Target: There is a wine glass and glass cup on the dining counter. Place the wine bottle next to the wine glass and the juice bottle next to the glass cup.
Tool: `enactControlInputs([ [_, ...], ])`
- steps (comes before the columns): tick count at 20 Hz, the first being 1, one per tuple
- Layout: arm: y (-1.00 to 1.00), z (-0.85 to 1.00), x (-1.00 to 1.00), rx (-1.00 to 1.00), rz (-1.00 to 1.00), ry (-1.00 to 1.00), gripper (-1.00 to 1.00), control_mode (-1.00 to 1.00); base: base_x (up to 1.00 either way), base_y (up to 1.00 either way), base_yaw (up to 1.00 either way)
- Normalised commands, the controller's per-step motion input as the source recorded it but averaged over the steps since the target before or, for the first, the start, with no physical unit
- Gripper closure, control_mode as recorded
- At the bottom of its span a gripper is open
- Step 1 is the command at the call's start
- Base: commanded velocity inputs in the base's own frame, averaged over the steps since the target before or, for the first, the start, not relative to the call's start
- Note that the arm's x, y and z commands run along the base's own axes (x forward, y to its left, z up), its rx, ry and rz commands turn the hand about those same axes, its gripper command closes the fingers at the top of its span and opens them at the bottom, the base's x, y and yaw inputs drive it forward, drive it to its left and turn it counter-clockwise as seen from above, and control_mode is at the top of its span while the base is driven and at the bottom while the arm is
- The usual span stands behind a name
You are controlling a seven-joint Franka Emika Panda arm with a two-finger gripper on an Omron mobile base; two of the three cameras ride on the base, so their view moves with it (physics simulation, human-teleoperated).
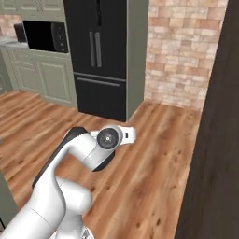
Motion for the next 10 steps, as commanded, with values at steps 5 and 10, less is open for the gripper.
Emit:
enactControlInputs([
  [5,0.00,0.00,0.00,0.00,0.00,0.00,-1.00,1.00,0.85,0.39,0.00],
  [10,0.00,0.00,0.00,0.00,0.00,0.00,-1.00,1.00,0.83,0.36,0.01],
])
